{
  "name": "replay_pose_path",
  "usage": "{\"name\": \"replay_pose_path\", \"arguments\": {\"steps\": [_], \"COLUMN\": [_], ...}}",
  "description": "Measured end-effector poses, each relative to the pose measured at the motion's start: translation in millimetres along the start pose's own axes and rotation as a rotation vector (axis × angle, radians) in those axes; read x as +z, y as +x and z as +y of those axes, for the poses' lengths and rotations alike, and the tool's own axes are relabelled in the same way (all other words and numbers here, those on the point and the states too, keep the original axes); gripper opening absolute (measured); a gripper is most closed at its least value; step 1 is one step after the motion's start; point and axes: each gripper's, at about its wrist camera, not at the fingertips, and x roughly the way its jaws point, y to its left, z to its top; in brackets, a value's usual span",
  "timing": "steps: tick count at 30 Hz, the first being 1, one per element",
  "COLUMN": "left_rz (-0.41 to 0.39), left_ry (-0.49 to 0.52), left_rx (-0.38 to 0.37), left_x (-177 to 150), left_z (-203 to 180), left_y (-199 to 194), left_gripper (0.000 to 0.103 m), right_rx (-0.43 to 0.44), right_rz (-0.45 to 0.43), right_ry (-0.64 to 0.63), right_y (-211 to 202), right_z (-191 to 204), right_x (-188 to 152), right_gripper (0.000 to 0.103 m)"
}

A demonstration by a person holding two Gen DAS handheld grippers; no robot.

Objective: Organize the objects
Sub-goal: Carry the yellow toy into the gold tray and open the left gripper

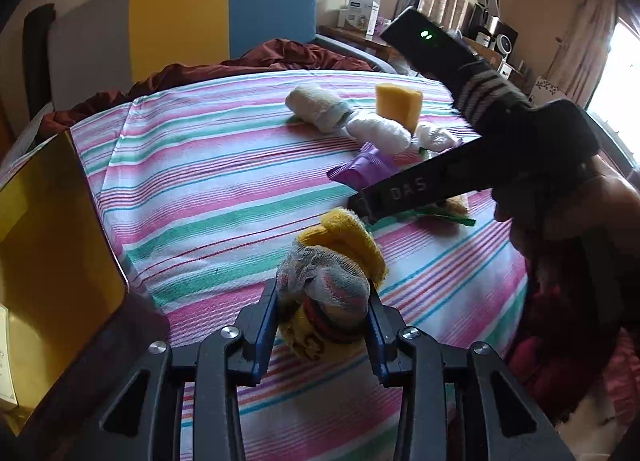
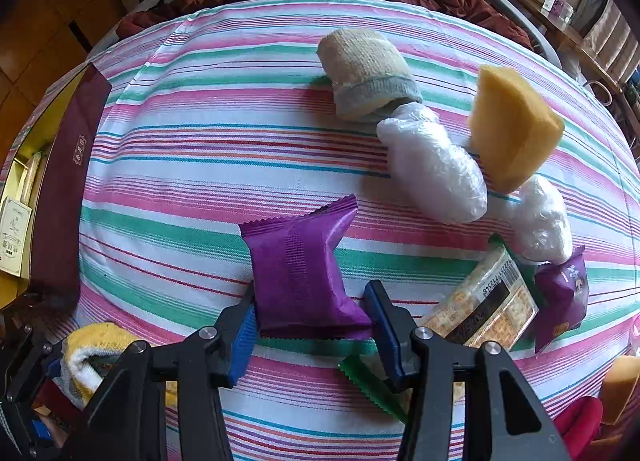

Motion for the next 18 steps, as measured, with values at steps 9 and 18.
{"name": "replay_pose_path", "arguments": {"steps": [9,18], "left_rz": [-0.078,-0.165], "left_ry": [-0.049,-0.337], "left_rx": [-0.025,0.065], "left_x": [7,31], "left_z": [18,143], "left_y": [-48,-119], "left_gripper": [0.039,0.039], "right_rx": [-0.013,-0.023], "right_rz": [-0.008,-0.013], "right_ry": [-0.013,-0.017], "right_y": [0,1], "right_z": [-8,-11], "right_x": [2,4], "right_gripper": [0.052,0.052]}}
